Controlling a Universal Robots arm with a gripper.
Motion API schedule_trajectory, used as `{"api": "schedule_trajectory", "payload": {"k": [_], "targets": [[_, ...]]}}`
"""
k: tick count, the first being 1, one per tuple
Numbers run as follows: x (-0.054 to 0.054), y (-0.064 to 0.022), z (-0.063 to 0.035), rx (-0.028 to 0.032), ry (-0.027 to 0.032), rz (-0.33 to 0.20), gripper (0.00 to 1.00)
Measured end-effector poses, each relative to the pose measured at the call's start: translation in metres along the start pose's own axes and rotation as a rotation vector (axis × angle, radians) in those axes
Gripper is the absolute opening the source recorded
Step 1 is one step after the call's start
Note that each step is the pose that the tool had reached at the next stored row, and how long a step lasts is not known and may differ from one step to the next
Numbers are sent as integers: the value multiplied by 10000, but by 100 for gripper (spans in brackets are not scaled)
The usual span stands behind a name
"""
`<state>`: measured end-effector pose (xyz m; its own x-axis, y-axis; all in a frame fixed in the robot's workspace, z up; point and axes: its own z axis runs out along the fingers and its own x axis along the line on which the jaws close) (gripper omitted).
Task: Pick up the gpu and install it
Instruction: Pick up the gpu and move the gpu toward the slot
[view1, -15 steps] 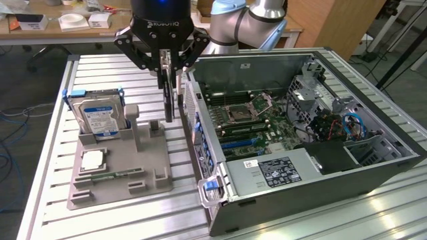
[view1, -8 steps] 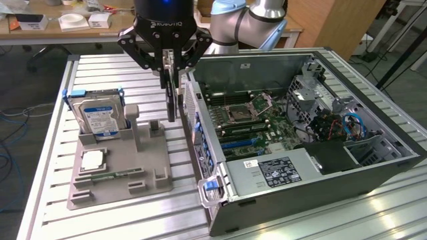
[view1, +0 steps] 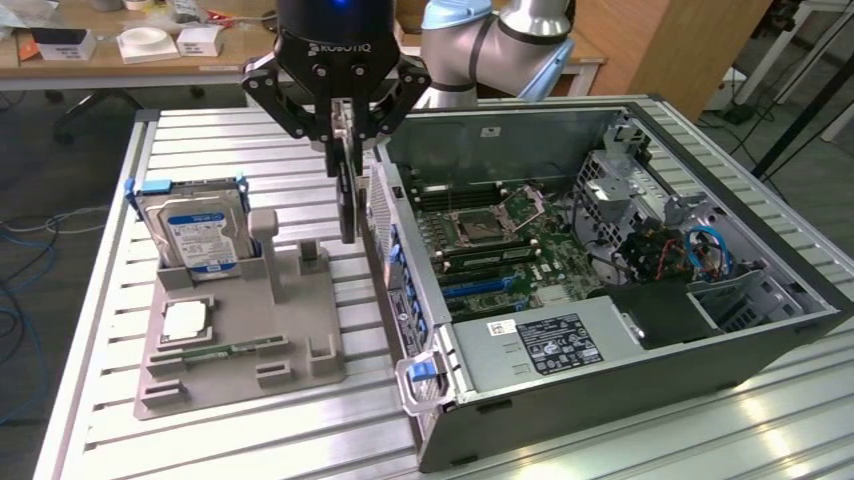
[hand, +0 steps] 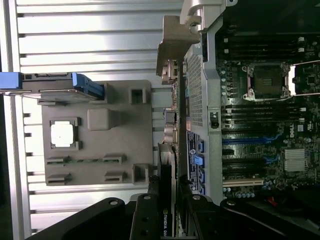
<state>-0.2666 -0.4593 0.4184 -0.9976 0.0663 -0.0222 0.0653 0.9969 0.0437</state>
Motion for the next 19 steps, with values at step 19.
{"api": "schedule_trajectory", "payload": {"k": [19], "targets": [[-101,7,3,0,0,-11,26]]}}
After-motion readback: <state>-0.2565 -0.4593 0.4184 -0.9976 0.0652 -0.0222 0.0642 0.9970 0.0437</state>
